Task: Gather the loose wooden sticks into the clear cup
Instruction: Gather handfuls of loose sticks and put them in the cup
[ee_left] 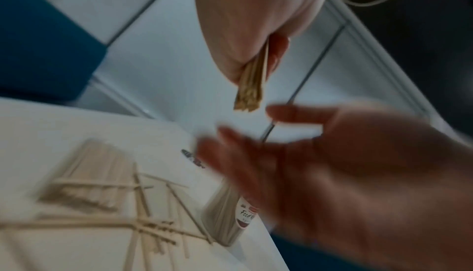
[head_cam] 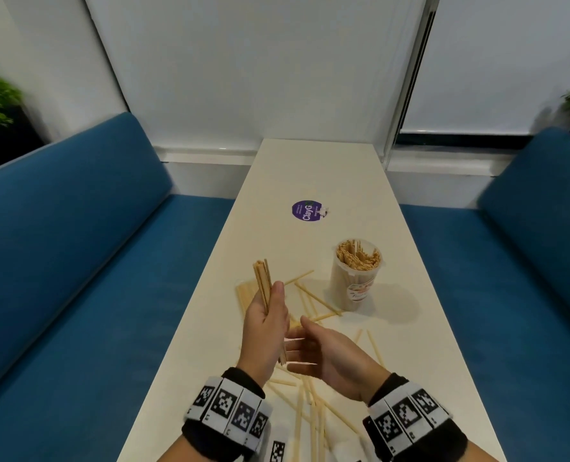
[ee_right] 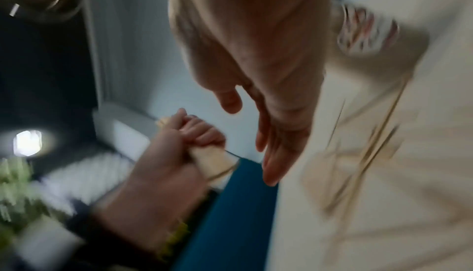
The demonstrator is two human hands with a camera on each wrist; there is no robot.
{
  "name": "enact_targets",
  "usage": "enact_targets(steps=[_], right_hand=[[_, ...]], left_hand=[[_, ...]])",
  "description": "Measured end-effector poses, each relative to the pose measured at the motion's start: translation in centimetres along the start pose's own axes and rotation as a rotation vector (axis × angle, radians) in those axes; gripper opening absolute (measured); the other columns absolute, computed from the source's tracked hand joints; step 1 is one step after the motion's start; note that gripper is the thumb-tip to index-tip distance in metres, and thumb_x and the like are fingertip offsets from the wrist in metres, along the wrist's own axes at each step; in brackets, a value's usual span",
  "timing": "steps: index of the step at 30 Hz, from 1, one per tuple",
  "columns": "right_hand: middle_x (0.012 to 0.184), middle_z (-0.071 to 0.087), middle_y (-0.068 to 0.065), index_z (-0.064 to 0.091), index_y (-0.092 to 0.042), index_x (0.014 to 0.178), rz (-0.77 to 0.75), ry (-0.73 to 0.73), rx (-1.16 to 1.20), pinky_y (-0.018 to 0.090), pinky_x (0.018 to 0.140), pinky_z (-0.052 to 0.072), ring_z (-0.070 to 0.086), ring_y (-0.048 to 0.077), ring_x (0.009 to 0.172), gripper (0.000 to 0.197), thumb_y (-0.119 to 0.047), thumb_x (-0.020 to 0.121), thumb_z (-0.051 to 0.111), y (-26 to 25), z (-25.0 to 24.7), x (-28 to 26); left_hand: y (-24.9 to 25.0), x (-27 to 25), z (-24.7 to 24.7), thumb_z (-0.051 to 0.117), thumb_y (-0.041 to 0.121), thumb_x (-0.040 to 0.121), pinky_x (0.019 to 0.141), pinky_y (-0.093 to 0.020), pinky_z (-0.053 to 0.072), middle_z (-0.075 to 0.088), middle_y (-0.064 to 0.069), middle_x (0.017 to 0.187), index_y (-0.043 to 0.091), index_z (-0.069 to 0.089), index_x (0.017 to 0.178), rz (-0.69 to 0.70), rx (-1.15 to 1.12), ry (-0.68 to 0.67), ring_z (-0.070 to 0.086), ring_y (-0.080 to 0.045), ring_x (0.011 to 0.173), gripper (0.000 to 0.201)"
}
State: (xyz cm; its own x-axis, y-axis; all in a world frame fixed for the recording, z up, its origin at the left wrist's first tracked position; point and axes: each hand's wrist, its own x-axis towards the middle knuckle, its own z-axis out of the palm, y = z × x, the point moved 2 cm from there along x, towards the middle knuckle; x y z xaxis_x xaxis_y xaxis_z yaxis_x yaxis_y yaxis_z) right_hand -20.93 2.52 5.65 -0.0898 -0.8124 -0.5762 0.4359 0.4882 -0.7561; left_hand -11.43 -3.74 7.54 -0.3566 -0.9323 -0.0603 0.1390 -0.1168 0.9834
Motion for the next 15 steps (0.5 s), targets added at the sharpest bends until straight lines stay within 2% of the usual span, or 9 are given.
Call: enact_targets(steps=[3, 5, 6, 8, 11, 12, 14, 15], right_hand=[[0.09, 0.061, 0.009, 0.052, -0.008, 0.091, -0.015, 0.25, -0.754, 0.031, 0.068, 0.048, 0.06, 0.019, 0.072, 0.034, -0.041, 0.095, 0.045, 2.2, -2.7, 0.6], [0.104, 0.061, 0.011, 0.051, -0.01, 0.097, 0.075, 0.276, -1.173, 0.028, 0.071, 0.044, 0.061, 0.022, 0.09, 0.044, -0.053, 0.091, 0.044, 4.9, -4.2, 0.8], [0.108, 0.061, 0.011, 0.053, -0.008, 0.101, 0.142, 0.259, -1.285, 0.027, 0.071, 0.043, 0.06, 0.023, 0.099, 0.055, -0.06, 0.088, 0.043, 6.2, -4.7, 0.9], [0.108, 0.06, 0.009, 0.054, -0.006, 0.102, 0.222, 0.243, -1.374, 0.025, 0.068, 0.042, 0.06, 0.022, 0.103, 0.071, -0.073, 0.079, 0.044, 8.3, -4.9, 0.8], [0.123, 0.047, 0.007, 0.04, -0.007, 0.124, 0.198, 0.27, -1.425, 0.03, 0.084, 0.042, 0.05, 0.024, 0.112, 0.102, -0.084, 0.058, 0.054, 10.2, -4.2, 1.0], [0.124, 0.043, 0.007, 0.036, -0.008, 0.126, 0.185, 0.266, -1.457, 0.032, 0.088, 0.042, 0.047, 0.025, 0.114, 0.108, -0.084, 0.052, 0.057, 10.6, -3.7, 1.0], [0.123, 0.04, 0.007, 0.035, -0.008, 0.126, 0.142, 0.248, -1.584, 0.036, 0.091, 0.041, 0.042, 0.026, 0.113, 0.111, -0.085, 0.048, 0.059, 11.1, -2.6, 1.0], [0.122, 0.04, 0.007, 0.035, -0.008, 0.124, 0.102, 0.252, -1.651, 0.037, 0.092, 0.04, 0.041, 0.026, 0.113, 0.107, -0.083, 0.051, 0.058, 11.3, -2.2, 1.0]], left_hand=[[-2.5, 0.4, -2.1, 0.044, 0.036, 0.096, 0.045, -0.02, 0.025, 0.03, 0.008, 0.052, 0.018, 0.04, 0.071, -0.22, 0.114, -0.045, 0.026, -0.007, 0.045, 0.032], [-4.8, 0.0, -3.9, 0.044, 0.035, 0.097, 0.044, -0.019, 0.024, 0.032, 0.006, 0.055, 0.018, 0.042, 0.072, -0.361, 0.226, -0.078, 0.027, -0.007, 0.044, 0.03], [-5.9, -0.4, -4.6, 0.044, 0.034, 0.097, 0.045, -0.02, 0.023, 0.033, 0.005, 0.057, 0.017, 0.043, 0.074, -0.423, 0.293, -0.112, 0.027, -0.008, 0.045, 0.029], [-7.9, -1.5, -5.8, 0.042, 0.032, 0.098, 0.046, -0.021, 0.023, 0.034, 0.003, 0.06, 0.015, 0.042, 0.075, -0.533, 0.435, -0.2, 0.027, -0.009, 0.047, 0.028], [-10.1, -3.1, -6.8, 0.041, 0.028, 0.098, 0.042, -0.018, 0.025, 0.036, 0.002, 0.061, 0.015, 0.042, 0.074, -0.667, 0.597, -0.322, 0.029, -0.009, 0.047, 0.027], [-10.6, -3.5, -7.1, 0.041, 0.028, 0.097, 0.042, -0.017, 0.026, 0.037, 0.002, 0.061, 0.015, 0.043, 0.075, -0.697, 0.64, -0.349, 0.03, -0.009, 0.047, 0.026], [-11.2, -4.0, -7.6, 0.041, 0.028, 0.097, 0.042, -0.017, 0.028, 0.039, 0.002, 0.062, 0.015, 0.043, 0.076, -0.738, 0.683, -0.365, 0.032, -0.009, 0.048, 0.025], [-11.5, -4.1, -7.9, 0.04, 0.028, 0.097, 0.043, -0.017, 0.029, 0.04, 0.002, 0.062, 0.015, 0.043, 0.076, -0.749, 0.689, -0.361, 0.033, -0.009, 0.049, 0.025]])
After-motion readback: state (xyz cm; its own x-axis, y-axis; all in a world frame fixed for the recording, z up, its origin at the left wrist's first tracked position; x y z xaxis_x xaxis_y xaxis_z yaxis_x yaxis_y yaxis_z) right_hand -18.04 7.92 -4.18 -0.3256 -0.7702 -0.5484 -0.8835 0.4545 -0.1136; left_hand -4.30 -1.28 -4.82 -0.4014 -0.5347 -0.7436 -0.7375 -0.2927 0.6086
